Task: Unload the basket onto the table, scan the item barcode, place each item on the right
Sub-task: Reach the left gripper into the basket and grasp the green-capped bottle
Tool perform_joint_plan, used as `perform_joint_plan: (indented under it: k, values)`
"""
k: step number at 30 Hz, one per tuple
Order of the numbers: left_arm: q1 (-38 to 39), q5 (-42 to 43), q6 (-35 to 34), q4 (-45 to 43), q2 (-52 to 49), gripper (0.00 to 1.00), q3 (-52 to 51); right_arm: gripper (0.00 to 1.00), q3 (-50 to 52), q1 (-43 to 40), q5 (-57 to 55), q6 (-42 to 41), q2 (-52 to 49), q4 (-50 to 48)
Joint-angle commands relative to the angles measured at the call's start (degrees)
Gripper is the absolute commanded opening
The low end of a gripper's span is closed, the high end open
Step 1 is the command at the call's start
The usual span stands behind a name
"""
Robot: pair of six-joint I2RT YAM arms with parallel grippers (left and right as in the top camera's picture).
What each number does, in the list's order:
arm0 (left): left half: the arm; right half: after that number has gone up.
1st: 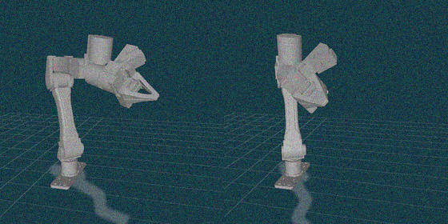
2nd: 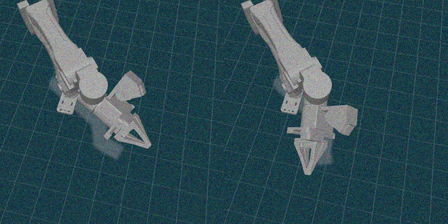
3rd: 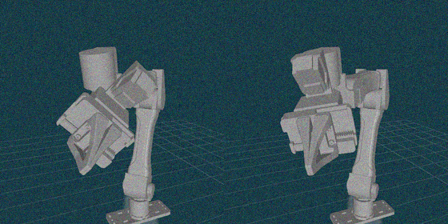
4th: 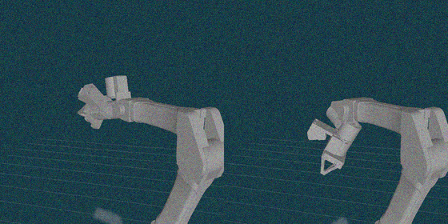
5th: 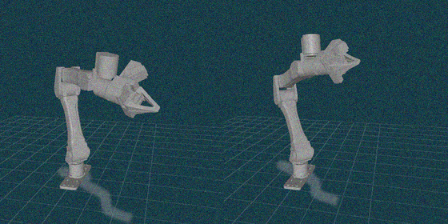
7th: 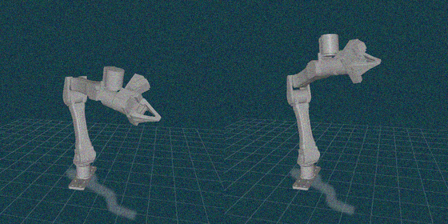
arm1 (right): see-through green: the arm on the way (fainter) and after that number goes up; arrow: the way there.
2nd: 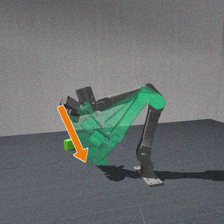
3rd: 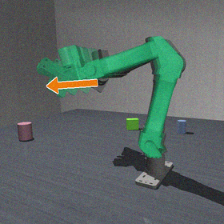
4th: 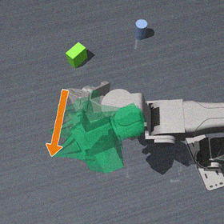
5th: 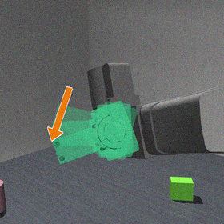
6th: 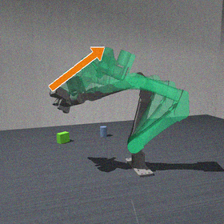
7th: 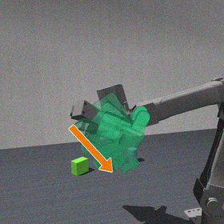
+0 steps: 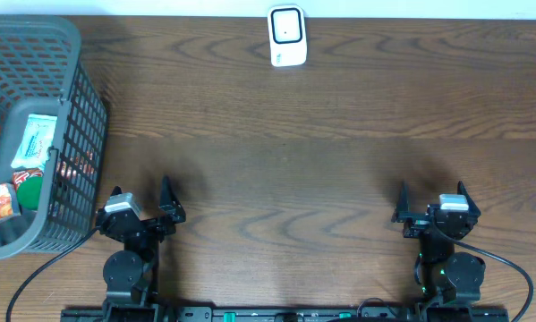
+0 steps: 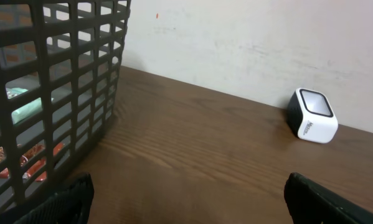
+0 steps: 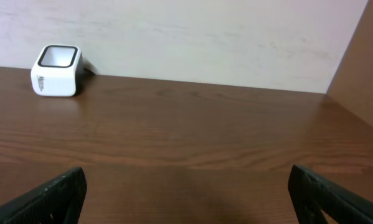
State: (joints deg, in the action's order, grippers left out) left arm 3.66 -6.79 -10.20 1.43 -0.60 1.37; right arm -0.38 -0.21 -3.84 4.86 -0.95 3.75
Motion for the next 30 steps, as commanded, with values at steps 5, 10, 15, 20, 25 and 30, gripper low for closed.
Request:
perform_joint_plan:
  k: [5,10,15,20,25,30]
  values:
    - [0.28,7.58,1.51,1.49,-0.02,0.98,-0.72,0.99,0.07,0.63,-0.55,0.55,0.57,0.17]
    - [0.28,15.91,3.13,1.66,-1.27,0.98,2.21,0.99,0.07,0.63,-0.55,0.57,0.55,0.17]
    - [0.28,18.58,5.51,6.32,-7.61,0.98,10.58,0.99,0.07,0.63,-0.52,0.55,0.57,0.15]
    - [0.28,21.0,6.75,12.61,-18.97,0.98,24.44,0.99,0.07,0.63,-0.55,0.55,0.57,0.15]
    - [0.28,20.96,6.78,26.62,-32.74,0.98,44.46,0.99,0.07,0.63,-0.52,0.55,0.57,0.17]
    - [0.28,24.44,7.06,46.58,-44.19,0.98,61.88,0.99,0.07,0.63,-0.55,0.55,0.57,0.15]
